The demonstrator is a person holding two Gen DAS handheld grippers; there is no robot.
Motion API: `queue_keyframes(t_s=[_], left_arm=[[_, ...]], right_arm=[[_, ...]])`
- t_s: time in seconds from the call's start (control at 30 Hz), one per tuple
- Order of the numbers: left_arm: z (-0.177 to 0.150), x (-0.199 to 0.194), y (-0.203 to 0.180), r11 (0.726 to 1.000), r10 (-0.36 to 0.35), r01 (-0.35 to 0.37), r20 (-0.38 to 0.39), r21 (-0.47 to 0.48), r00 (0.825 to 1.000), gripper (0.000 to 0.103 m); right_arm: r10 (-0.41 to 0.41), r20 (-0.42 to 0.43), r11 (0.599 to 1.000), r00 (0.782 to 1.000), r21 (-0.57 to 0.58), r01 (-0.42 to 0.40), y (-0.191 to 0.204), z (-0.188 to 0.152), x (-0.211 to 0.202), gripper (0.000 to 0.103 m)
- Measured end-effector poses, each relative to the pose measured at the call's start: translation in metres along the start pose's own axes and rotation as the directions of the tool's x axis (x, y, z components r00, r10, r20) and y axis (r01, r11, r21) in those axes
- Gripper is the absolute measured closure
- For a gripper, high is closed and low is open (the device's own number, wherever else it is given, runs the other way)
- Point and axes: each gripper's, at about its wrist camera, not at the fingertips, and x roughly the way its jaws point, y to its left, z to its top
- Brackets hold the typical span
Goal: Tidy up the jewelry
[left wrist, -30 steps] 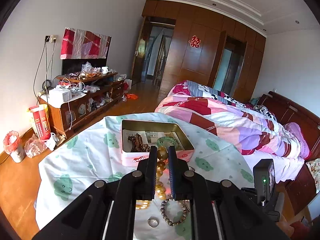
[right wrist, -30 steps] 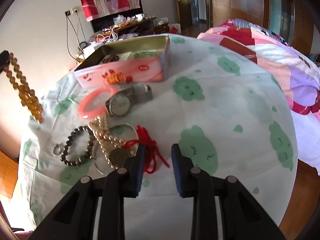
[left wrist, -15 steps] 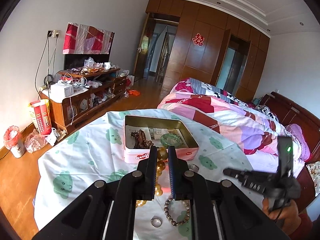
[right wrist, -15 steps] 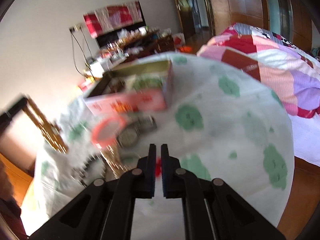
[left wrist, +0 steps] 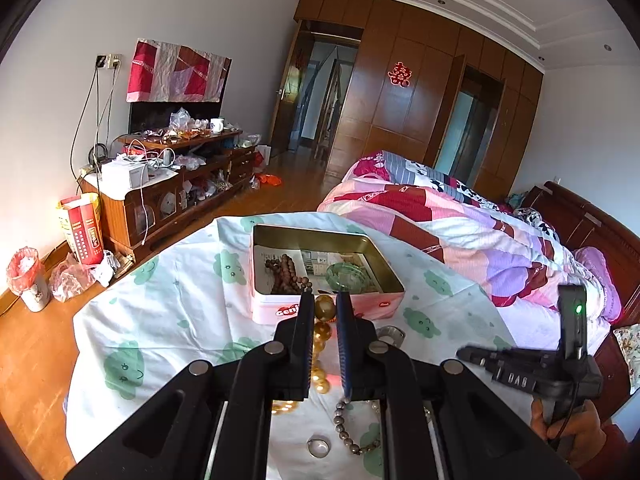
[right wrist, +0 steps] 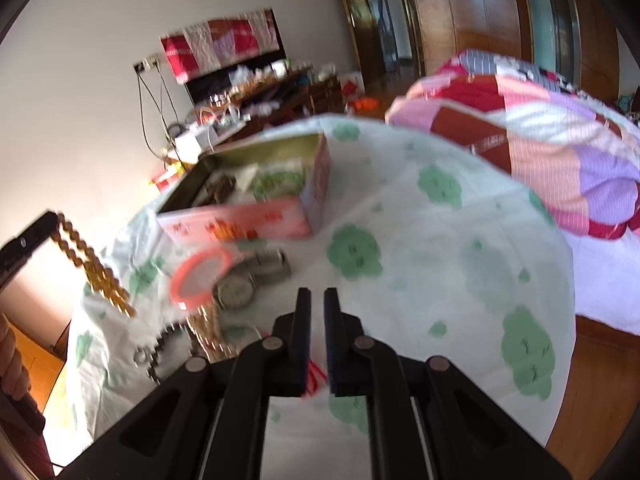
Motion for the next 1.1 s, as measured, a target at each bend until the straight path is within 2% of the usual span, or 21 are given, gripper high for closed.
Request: queue_keyframes(t_s=[0.07, 0.13, 0.37, 0.43, 0.47, 0.5, 0.57, 0.63, 0.67, 0.77, 0.83, 0.87, 0.9, 0.97, 1.03, 1.1], left_arm=[[0.000, 0.002, 0.001, 1.000, -0.001, 0.001, -0.006, -0.002, 1.000, 0.093], [-0.001, 0.002, 0.001, 1.000, 0.001, -0.001, -0.008, -0.002, 1.000, 0.093], [-0.001, 0.001, 0.002, 1.000, 0.001, -0.001, -0.009, -0.004, 1.000, 0.093], [-0.001, 0.001, 0.002, 1.000, 0.000, 0.000, -0.010, -0.004, 1.000, 0.093], [-0.001, 0.001, 0.003, 1.000, 0.000, 0.000, -0.011, -0.006, 1.000, 0.093], [-0.001, 0.002, 0.003, 1.000, 0.000, 0.000, -0.012, -0.007, 1.000, 0.093], [-0.002, 0.002, 0.003, 1.000, 0.001, -0.001, -0.015, -0.010, 1.000, 0.093], [-0.001, 0.002, 0.004, 1.000, 0.002, -0.002, -0.016, -0.014, 1.000, 0.093], [-0.001, 0.002, 0.004, 1.000, 0.002, -0.002, -0.016, -0.013, 1.000, 0.093], [-0.002, 0.002, 0.004, 1.000, 0.003, -0.003, -0.016, -0.015, 1.000, 0.093], [-0.002, 0.002, 0.004, 1.000, 0.001, -0.002, -0.017, -0.016, 1.000, 0.093], [-0.002, 0.001, 0.004, 1.000, 0.000, 0.000, -0.018, -0.017, 1.000, 0.093], [-0.002, 0.001, 0.004, 1.000, -0.001, 0.001, -0.019, -0.018, 1.000, 0.093], [-0.003, 0.001, 0.004, 1.000, -0.003, 0.003, -0.021, -0.016, 1.000, 0.093], [-0.003, 0.002, 0.004, 1.000, -0.002, 0.001, -0.022, -0.017, 1.000, 0.093], [-0.003, 0.002, 0.004, 1.000, -0.002, 0.002, -0.022, -0.020, 1.000, 0.093]], right_arm=[[0.026, -0.063, 1.000, 0.998, -0.009, -0.026, -0.001, -0.008, 0.009, 0.088], [0.030, -0.090, 0.999, 0.996, -0.024, -0.032, 0.001, -0.014, 0.015, 0.088], [0.016, -0.137, 0.992, 0.990, -0.123, -0.033, 0.017, -0.023, 0.025, 0.086], [-0.012, -0.129, 0.989, 0.992, -0.151, -0.008, 0.020, -0.026, 0.024, 0.067], [-0.038, -0.115, 0.987, 0.993, -0.162, 0.019, 0.020, -0.027, 0.023, 0.050], [-0.055, -0.099, 0.984, 0.994, -0.174, 0.037, 0.019, -0.028, 0.020, 0.041], [-0.071, -0.082, 0.981, 0.994, -0.186, 0.055, 0.019, -0.028, 0.019, 0.041], [-0.060, -0.090, 0.983, 0.994, -0.180, 0.043, 0.016, -0.026, 0.023, 0.049], [-0.048, -0.104, 0.984, 0.993, -0.178, 0.028, 0.015, -0.025, 0.026, 0.059], [-0.067, -0.114, 0.977, 0.991, -0.211, 0.042, 0.020, -0.024, 0.034, 0.063], [-0.094, -0.107, 0.963, 0.990, -0.261, 0.064, 0.028, -0.025, 0.036, 0.070], [-0.086, -0.107, 0.959, 0.990, -0.277, 0.053, 0.031, -0.026, 0.035, 0.085], [-0.085, -0.107, 0.959, 0.991, -0.280, 0.052, 0.033, -0.027, 0.035, 0.094], [-0.090, -0.110, 0.960, 0.990, -0.273, 0.057, 0.033, -0.027, 0.035, 0.096], [-0.057, -0.108, 0.972, 0.993, -0.233, 0.030, 0.029, -0.024, 0.032, 0.097], [-0.009, -0.067, 0.983, 0.998, -0.184, -0.003, 0.025, -0.017, 0.020, 0.097]])
